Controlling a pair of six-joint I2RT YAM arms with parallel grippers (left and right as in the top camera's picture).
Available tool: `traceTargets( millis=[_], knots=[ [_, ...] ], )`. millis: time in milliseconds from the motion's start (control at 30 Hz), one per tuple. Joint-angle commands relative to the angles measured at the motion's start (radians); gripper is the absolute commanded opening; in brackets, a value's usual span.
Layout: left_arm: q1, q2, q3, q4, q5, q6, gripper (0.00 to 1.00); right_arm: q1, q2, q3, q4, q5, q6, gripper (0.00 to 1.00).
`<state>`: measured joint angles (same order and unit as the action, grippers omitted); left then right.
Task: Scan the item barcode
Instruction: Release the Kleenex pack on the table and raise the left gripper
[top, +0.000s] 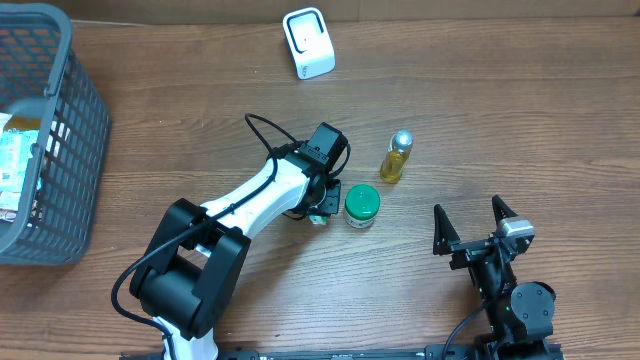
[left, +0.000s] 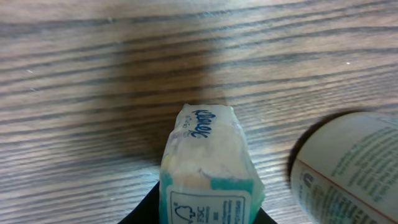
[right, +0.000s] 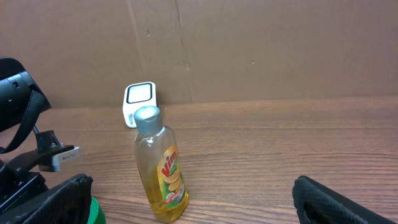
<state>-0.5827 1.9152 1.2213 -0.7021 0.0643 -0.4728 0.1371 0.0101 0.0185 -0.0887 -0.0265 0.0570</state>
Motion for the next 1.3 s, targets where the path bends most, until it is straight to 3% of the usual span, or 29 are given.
traceTargets(
  millis=[0, 133, 267, 533, 700, 933, 1133, 1233, 1267],
  knots=[
    [-0.003, -0.006, -0.008, 0.003, 0.033, -0.029, 0.24, -0.004, -0.007, -0.01, 0.007, 0.0, 0.007, 1.0],
    [-0.003, -0.006, -0.008, 0.003, 0.033, -0.029, 0.28, -0.004, -0.007, -0.01, 0.007, 0.0, 0.007, 1.0],
    [-0.003, -0.006, -0.006, 0.002, 0.032, -0.029, 0.4, -0.004, -0.007, -0.01, 0.007, 0.0, 0.007, 1.0],
    [0.001, -0.006, 0.079, -0.087, -0.027, -0.021, 0.53, -0.004, -0.007, -0.01, 0.007, 0.0, 0.007, 1.0],
    [0.005, -0.006, 0.203, -0.168, -0.111, 0.027, 0.59, -0.004, -0.007, -0.01, 0.007, 0.0, 0.007, 1.0],
    [0.079, -0.006, 0.52, -0.373, -0.156, 0.095, 0.7, -0.004, -0.007, -0.01, 0.007, 0.0, 0.007, 1.0],
    [0.194, -0.006, 0.794, -0.629, -0.43, 0.153, 0.78, -0.004, -0.007, -0.01, 0.007, 0.0, 0.007, 1.0],
    [0.268, -0.006, 0.959, -0.736, -0.636, 0.176, 0.97, -0.004, -0.007, -0.01, 0.007, 0.0, 0.007, 1.0],
    [0.286, -0.007, 0.997, -0.747, -0.667, 0.187, 0.97, -0.004, -0.007, -0.01, 0.007, 0.0, 0.007, 1.0]
  ],
)
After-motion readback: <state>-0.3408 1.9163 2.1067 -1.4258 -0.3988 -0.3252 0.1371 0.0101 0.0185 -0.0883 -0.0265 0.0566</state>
